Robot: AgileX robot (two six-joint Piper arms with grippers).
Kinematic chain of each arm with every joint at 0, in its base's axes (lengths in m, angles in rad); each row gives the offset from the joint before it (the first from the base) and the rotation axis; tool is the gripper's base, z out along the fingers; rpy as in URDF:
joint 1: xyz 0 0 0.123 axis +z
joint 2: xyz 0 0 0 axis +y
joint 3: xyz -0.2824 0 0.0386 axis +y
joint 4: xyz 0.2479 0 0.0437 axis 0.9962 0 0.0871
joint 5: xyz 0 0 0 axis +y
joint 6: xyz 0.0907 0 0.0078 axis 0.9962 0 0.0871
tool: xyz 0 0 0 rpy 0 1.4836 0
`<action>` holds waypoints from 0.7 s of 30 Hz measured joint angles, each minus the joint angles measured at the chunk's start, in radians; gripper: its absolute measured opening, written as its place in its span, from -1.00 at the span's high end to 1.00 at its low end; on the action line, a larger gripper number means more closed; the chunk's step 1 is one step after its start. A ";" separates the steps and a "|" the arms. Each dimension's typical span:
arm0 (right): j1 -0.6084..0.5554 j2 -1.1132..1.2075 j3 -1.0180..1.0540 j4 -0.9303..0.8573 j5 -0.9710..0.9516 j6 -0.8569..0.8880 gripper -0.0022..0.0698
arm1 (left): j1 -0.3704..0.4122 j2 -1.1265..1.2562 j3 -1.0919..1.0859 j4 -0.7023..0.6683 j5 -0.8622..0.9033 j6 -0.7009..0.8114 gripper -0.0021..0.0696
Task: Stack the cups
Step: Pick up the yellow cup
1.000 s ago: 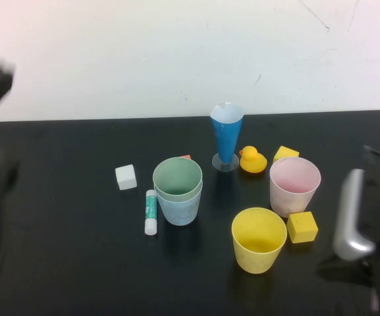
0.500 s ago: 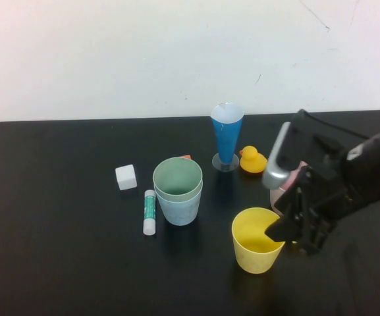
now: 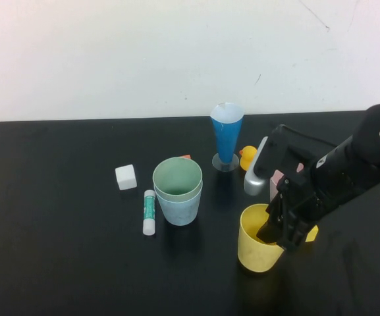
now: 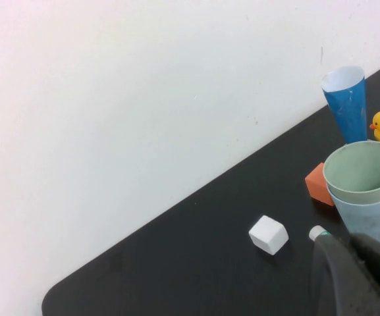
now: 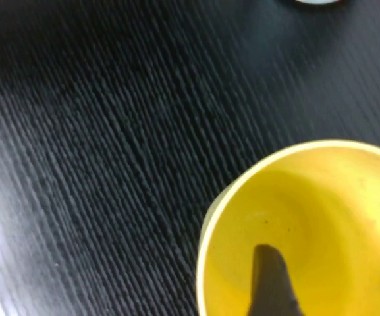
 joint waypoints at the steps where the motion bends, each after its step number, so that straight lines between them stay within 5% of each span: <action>1: 0.000 0.004 0.000 -0.002 -0.002 -0.002 -0.17 | 0.000 0.000 0.000 0.000 0.000 0.000 0.94; 21: 0.000 0.008 -0.202 0.029 0.187 -0.037 -0.03 | 0.000 0.000 0.000 0.000 0.000 0.000 0.94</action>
